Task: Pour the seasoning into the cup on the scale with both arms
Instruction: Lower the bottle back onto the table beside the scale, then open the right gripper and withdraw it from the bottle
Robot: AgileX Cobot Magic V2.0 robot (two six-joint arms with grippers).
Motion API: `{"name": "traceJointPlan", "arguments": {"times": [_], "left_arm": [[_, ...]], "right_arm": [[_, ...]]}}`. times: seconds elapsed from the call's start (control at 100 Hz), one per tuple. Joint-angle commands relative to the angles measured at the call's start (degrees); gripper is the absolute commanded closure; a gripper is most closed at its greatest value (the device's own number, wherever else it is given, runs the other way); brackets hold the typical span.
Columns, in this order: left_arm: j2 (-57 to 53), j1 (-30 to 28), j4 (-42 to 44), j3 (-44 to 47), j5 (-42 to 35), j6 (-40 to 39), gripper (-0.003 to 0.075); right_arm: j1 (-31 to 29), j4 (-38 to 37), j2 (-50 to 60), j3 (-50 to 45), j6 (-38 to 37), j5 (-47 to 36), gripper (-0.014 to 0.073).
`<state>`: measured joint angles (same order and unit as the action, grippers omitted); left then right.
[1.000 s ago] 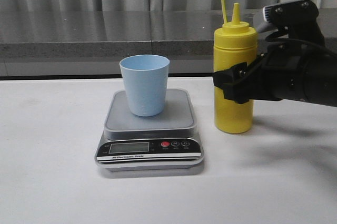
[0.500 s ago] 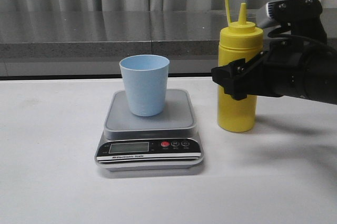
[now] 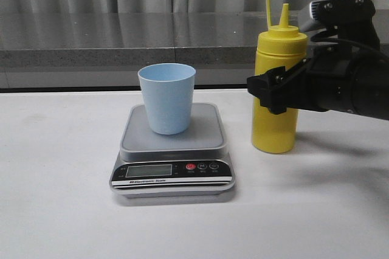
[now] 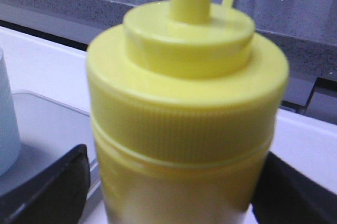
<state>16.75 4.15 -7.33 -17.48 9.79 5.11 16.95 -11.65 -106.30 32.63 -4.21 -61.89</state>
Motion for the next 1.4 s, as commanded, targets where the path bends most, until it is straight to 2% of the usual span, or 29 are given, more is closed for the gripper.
{"name": "traceJointPlan", "arguments": {"times": [0.0, 0.77, 1.12, 1.39], "left_arm": [[0.40, -0.14, -0.35, -1.51, -4.71, -0.37, 0.0739], [0.40, -0.14, -0.35, -1.51, -4.71, -0.37, 0.0739], [0.40, -0.14, -0.35, -1.51, -4.71, -0.37, 0.0739], [0.40, -0.14, -0.35, -1.51, -4.71, -0.37, 0.0739]], "right_arm": [[-0.41, 0.77, 2.29, 0.69, -0.01, -5.06, -0.0003], [-1.42, 2.24, 3.02, -2.93, -0.16, -5.72, -0.0003], [-1.42, 3.78, 7.93, -6.34, -0.16, -5.63, -0.0003], [-1.42, 7.24, 14.84, -12.89, -0.16, -5.64, -0.0003]]}}
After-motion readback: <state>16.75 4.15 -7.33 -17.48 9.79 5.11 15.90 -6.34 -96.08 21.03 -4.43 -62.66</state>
